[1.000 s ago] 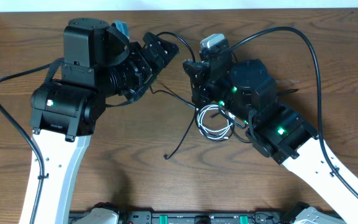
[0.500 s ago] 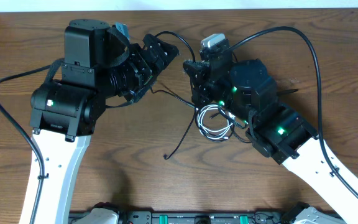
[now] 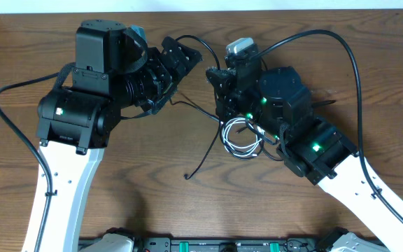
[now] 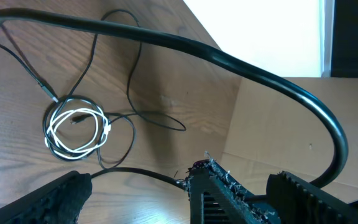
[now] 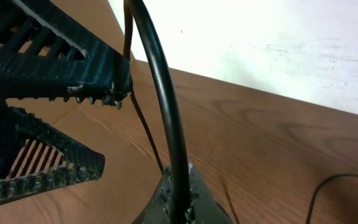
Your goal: Untangle cables
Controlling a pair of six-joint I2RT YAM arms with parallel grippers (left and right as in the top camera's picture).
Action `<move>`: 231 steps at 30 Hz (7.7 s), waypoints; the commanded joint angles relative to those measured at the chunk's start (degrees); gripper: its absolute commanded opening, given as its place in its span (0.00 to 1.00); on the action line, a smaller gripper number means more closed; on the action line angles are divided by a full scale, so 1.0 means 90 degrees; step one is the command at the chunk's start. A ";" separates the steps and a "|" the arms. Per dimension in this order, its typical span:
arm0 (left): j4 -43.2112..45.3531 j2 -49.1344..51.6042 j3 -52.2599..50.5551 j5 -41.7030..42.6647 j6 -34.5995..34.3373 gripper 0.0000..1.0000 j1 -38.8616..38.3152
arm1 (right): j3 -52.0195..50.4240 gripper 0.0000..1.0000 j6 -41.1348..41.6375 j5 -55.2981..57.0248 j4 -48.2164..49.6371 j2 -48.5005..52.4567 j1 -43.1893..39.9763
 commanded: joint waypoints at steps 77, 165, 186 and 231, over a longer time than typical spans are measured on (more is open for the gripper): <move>0.1350 0.0136 0.0034 0.1494 -0.0797 0.65 -0.0104 | 0.0112 0.01 0.0066 -0.0119 0.0126 -0.0063 0.0180; -0.1532 0.1605 0.0034 -0.1894 0.1741 0.46 -0.0316 | 0.0112 0.99 0.1552 0.1914 -0.1897 -0.0029 -0.0763; 0.0199 0.3852 0.0034 -0.2210 0.1685 0.88 -0.0821 | 0.0112 0.99 0.1562 0.1600 -0.2562 -0.0029 -0.1115; 0.1688 0.4643 -0.0087 -0.2419 0.1472 0.44 -0.0828 | 0.0109 0.99 0.1564 0.1596 -0.2475 -0.0029 -0.1110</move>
